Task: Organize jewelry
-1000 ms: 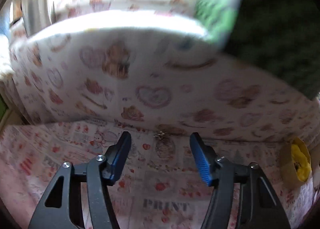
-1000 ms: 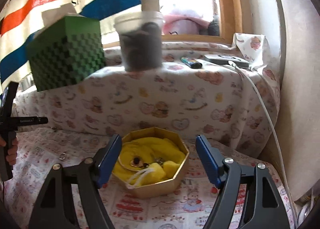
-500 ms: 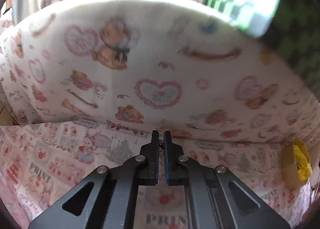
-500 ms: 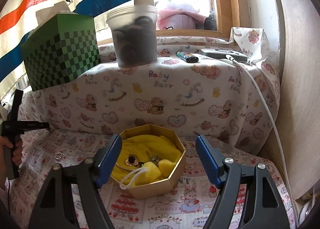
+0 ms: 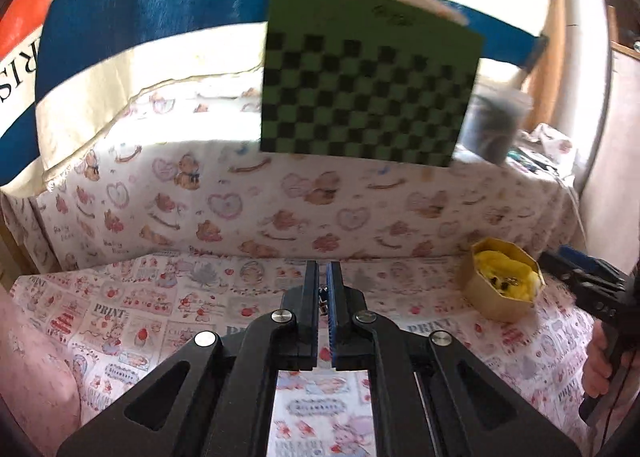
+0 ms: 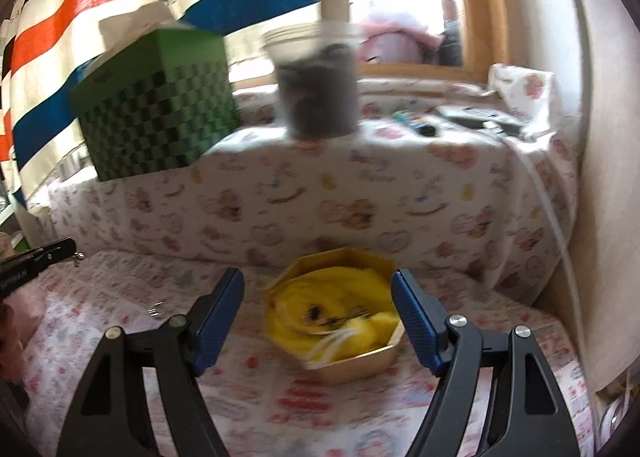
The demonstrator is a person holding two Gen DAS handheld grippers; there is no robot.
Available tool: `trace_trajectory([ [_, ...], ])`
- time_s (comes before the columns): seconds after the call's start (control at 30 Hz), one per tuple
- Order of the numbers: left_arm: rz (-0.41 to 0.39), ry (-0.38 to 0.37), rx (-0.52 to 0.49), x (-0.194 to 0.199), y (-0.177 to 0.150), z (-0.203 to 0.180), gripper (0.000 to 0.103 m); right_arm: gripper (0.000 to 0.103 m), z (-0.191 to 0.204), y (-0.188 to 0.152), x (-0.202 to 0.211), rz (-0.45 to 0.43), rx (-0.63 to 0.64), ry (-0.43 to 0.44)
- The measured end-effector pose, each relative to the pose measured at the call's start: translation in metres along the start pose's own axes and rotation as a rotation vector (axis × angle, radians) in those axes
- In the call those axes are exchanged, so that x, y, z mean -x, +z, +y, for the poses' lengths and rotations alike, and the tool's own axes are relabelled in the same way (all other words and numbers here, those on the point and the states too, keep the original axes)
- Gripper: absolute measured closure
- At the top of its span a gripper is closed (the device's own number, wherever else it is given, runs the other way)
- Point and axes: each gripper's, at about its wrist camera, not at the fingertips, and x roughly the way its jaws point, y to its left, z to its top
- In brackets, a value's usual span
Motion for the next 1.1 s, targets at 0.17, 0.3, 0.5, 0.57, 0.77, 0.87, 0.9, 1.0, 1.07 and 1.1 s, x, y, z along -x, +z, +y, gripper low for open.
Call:
trace_trajectory([
  [0.17,-0.024,0.039,0.002,-0.010,-0.001,-0.001,0.100,0.031,0.042,0.005,-0.028,0.162,0.019,0.102],
  [0.3,0.007,0.025,0.077,-0.020,0.003,0.020,0.100,0.045,0.078,0.006,-0.058,0.265,0.061,0.141],
  [0.5,0.005,0.116,0.074,-0.028,0.001,0.031,0.100,0.059,0.127,0.000,-0.099,0.392,0.127,0.149],
  [0.57,0.017,0.112,0.107,-0.031,-0.001,0.038,0.100,0.063,0.140,-0.003,-0.108,0.410,0.162,0.141],
  [0.77,0.083,0.117,0.201,-0.048,-0.008,0.055,0.100,0.077,0.160,-0.009,-0.135,0.469,0.174,0.120],
  [0.87,0.087,0.123,0.194,-0.050,-0.008,0.058,0.100,0.084,0.164,-0.010,-0.136,0.458,0.207,0.097],
  [0.9,0.098,0.103,0.215,-0.051,-0.009,0.060,0.100,0.084,0.164,-0.010,-0.136,0.456,0.210,0.096],
  [1.0,0.123,0.079,0.257,-0.053,-0.010,0.064,0.100,0.084,0.158,-0.010,-0.131,0.462,0.204,0.098],
  [1.07,0.119,0.093,0.246,-0.052,-0.010,0.062,0.100,0.084,0.152,-0.011,-0.125,0.453,0.204,0.102],
  [1.1,0.116,0.100,0.237,-0.052,-0.009,0.061,0.100,0.084,0.149,-0.013,-0.120,0.449,0.208,0.104],
])
